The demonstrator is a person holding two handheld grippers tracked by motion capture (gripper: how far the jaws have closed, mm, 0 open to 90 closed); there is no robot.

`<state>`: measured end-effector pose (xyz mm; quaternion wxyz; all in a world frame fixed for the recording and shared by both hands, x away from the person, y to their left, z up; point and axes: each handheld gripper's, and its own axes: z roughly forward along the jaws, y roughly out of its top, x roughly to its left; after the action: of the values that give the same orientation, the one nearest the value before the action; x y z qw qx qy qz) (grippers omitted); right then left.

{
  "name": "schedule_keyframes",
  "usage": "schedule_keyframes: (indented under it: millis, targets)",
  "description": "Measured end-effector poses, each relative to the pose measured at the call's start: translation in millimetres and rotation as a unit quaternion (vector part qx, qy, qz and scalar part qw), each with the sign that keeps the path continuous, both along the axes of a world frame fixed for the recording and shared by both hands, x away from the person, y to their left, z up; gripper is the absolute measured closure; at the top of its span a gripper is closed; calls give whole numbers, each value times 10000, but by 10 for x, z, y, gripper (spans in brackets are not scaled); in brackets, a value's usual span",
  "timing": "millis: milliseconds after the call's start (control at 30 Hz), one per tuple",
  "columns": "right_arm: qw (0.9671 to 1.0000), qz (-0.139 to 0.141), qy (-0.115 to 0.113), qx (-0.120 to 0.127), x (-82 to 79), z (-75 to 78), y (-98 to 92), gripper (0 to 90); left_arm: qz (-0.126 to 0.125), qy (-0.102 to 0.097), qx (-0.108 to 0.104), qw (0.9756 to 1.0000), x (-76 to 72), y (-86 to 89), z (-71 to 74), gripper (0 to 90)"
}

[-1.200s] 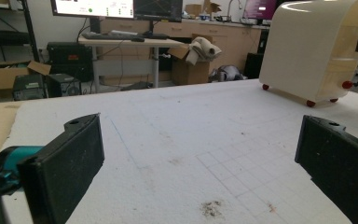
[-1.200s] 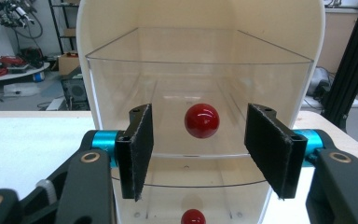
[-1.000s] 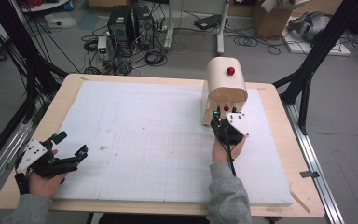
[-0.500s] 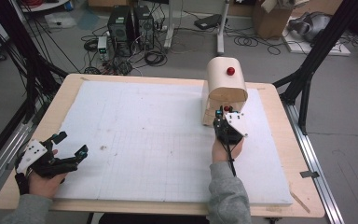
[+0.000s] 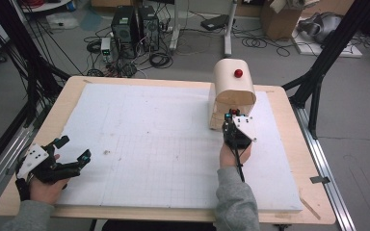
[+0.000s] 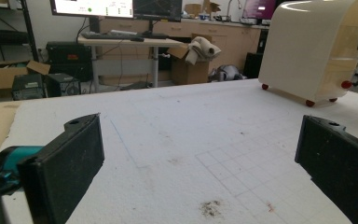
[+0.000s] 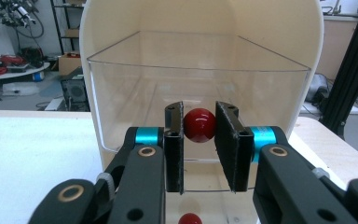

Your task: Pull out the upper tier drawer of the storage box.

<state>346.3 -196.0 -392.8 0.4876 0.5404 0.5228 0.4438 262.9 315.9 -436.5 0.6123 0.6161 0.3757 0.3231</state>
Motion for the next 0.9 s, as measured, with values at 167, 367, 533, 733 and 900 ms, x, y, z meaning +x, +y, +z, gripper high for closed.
schedule_keyframes:
  millis: [167, 367, 533, 733, 900]
  targets:
    - [10000, 4, 24, -20, -15, 6, 5, 734, 3, -2, -1, 10000, 1, 3, 1, 17]
    - [10000, 42, -8, -41, -85, 47, 6, 734, 29, -28, -22, 10000, -9, 28, 12, 17]
    - [10000, 39, 6, -60, -168, 36, 10, 734, 4, -48, -17, 10000, -10, 18, 16, 17]
    - [10000, 56, -23, -28, -273, -2, 10, 734, -10, -62, -17, 10000, -9, 16, 21, 17]
    - [10000, 71, -20, -44, -314, 16, 14, 734, -1, -56, -23, 10000, -2, 21, 19, 17]
